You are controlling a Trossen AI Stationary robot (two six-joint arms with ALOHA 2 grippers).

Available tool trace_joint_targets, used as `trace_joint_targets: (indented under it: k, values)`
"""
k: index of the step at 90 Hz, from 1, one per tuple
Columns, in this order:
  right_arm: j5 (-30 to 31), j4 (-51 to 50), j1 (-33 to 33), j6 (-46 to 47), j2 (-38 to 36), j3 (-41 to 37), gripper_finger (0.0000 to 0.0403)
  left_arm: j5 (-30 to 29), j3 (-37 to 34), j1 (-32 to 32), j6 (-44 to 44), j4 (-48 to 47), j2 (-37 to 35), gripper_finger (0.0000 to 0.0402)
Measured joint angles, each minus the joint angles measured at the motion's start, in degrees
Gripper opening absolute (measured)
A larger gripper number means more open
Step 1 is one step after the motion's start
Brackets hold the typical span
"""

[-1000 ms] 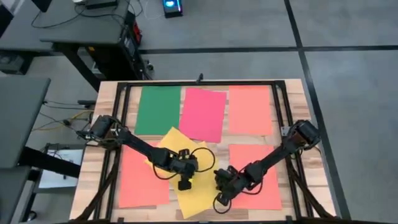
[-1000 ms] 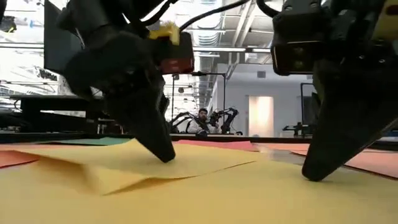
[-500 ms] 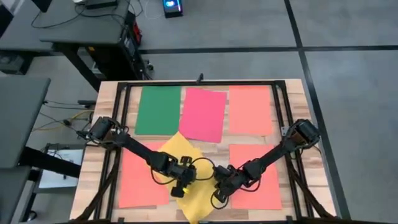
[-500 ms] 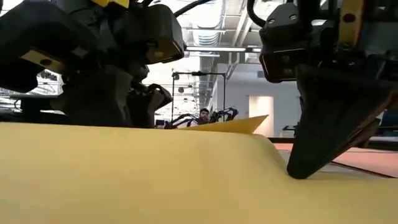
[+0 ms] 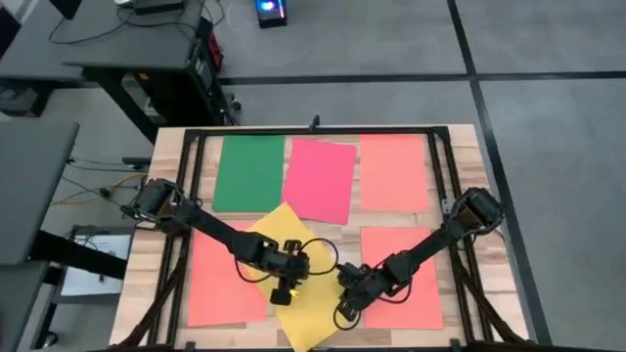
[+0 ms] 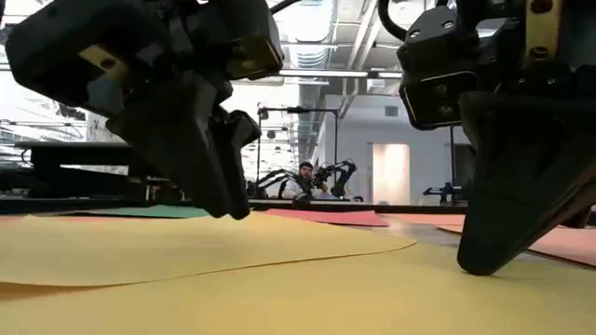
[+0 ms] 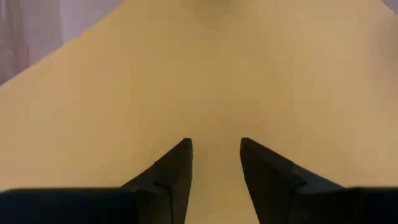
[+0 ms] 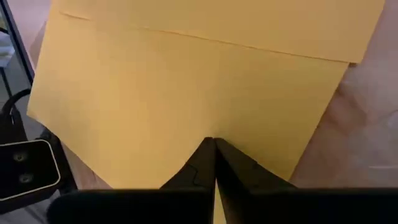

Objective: Organize paper
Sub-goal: Stack the yellow paper on top of the yellow paper

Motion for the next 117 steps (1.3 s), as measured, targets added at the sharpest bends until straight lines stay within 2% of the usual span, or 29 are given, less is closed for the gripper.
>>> trace_joint_targets:
  k: [38,46,57,65,73,97,117]
  values:
    - [2.3,0.0,-0.8,3.6,0.0,0.0,0.0,-0.5,0.1,-1.5,-1.6,-1.1,-0.9,0.012]
    - [3.1,0.0,-0.9,4.0,0.0,0.0,0.0,-3.9,0.2,-0.6,-1.5,-4.1,-3.5,0.012]
    - [3.4,0.0,-0.9,3.9,0.0,0.0,0.0,-12.3,0.2,1.3,-1.6,-12.2,-8.4,0.0121]
    - [3.5,0.1,-0.9,3.4,0.0,0.0,0.0,-19.1,0.2,3.4,-2.4,-19.0,-11.7,0.0121]
    - [3.6,0.2,-0.9,2.2,0.0,-0.1,0.0,-22.6,-1.2,7.1,-3.2,-23.8,-14.2,0.0121]
    - [3.6,0.3,-0.9,0.4,0.0,-0.1,0.0,-23.2,-8.8,21.8,-4.6,-24.1,-15.2,0.0121]
    - [3.6,0.5,-0.9,-0.1,0.0,-0.1,0.0,-22.5,-11.3,26.7,-4.9,-23.9,-15.2,0.0121]
